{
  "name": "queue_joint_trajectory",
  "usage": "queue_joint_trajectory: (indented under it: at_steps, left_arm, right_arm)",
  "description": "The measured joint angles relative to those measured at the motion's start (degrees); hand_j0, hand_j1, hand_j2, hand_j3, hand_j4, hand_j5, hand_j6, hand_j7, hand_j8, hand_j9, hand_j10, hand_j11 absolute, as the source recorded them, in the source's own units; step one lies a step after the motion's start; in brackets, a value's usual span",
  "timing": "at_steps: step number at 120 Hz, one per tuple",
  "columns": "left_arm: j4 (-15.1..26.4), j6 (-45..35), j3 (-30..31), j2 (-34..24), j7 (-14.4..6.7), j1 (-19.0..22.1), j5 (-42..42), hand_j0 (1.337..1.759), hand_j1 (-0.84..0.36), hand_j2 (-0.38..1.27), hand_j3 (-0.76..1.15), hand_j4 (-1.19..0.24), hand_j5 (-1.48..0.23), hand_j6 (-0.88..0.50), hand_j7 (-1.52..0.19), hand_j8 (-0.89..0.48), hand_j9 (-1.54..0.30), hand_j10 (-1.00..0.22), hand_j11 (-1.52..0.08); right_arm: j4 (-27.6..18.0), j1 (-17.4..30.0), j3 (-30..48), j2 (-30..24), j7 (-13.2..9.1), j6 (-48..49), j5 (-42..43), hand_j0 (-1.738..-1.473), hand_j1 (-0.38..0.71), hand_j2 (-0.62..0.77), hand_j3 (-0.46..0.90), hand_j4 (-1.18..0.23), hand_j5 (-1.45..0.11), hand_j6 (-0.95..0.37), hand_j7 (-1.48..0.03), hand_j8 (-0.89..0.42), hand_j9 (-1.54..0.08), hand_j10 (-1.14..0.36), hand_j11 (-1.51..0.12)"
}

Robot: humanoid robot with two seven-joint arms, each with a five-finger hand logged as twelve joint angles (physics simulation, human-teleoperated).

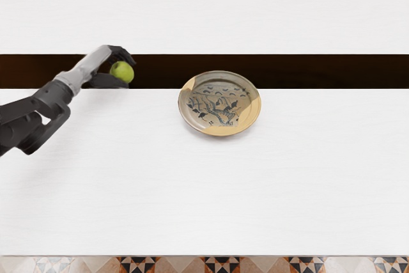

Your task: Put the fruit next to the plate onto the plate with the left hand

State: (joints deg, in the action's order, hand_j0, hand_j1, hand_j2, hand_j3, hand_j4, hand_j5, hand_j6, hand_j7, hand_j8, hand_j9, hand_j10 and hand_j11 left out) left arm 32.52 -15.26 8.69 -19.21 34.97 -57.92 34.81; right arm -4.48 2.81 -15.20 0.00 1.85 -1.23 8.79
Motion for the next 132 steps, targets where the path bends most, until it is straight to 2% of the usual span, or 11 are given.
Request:
queue_joint_trajectory:
  at_steps: [25, 51, 70, 81, 97, 132]
  left_arm:
    - [4.34, 6.7, -7.88, 2.76, -0.01, 1.25, -2.19, 1.654, -0.3, 0.32, 0.01, -0.61, -0.84, -0.5, -0.83, -0.47, -0.82, -0.62, -0.81]
    - [7.47, 8.63, -10.96, 8.21, -0.02, 1.23, -2.95, 1.656, -0.3, 0.33, 0.0, -0.61, -0.84, -0.52, -0.83, -0.47, -0.82, -0.61, -0.81]
    - [7.71, 8.8, -11.29, 10.71, -0.03, 1.19, -2.91, 1.657, -0.28, 0.3, 0.0, -0.61, -0.84, -0.55, -0.83, -0.5, -0.82, -0.63, -0.81]
    - [7.6, 8.84, -10.63, 11.78, -0.01, 1.23, -2.67, 1.657, -0.28, 0.35, 0.0, -0.62, -0.83, -0.58, -0.83, -0.51, -0.82, -0.62, -0.81]
    - [7.42, 8.87, -9.44, 11.92, 0.01, 1.23, -2.55, 1.657, -0.28, 0.3, 0.0, -0.62, -0.83, -0.57, -0.83, -0.5, -0.82, -0.61, -0.82]
    - [5.66, 8.76, -8.79, 13.56, 0.02, 1.49, -3.0, 1.657, -0.25, 0.25, 0.0, -0.56, -0.74, -0.56, -0.74, -0.51, -0.73, -0.59, -0.74]
  right_arm:
    - [0.0, 0.0, 0.0, 0.0, 0.01, 0.0, 0.0, -1.658, -0.35, 0.0, 0.0, 0.0, 0.0, 0.0, 0.0, 0.0, 0.0, 0.0, 0.0]
    - [0.0, 0.0, 0.0, 0.0, 0.0, 0.0, 0.0, -1.658, -0.35, 0.0, 0.0, 0.0, 0.0, 0.0, 0.0, 0.0, 0.0, 0.0, 0.0]
    - [0.0, 0.0, 0.0, 0.0, 0.0, 0.0, 0.0, -1.658, -0.35, 0.0, 0.0, 0.0, 0.0, 0.0, 0.0, 0.0, 0.0, 0.0, 0.0]
    - [0.0, 0.0, 0.0, 0.0, 0.01, 0.0, 0.0, -1.658, -0.35, 0.0, 0.0, 0.0, 0.0, 0.0, 0.0, 0.0, 0.0, 0.0, 0.0]
    - [0.0, 0.0, 0.0, 0.0, 0.0, 0.0, 0.0, -1.658, -0.35, 0.0, 0.0, 0.0, 0.0, 0.0, 0.0, 0.0, 0.0, 0.0, 0.0]
    - [0.0, 0.0, 0.0, 0.0, 0.0, 0.0, 0.0, -1.658, -0.35, 0.0, 0.0, 0.0, 0.0, 0.0, 0.0, 0.0, 0.0, 0.0, 0.0]
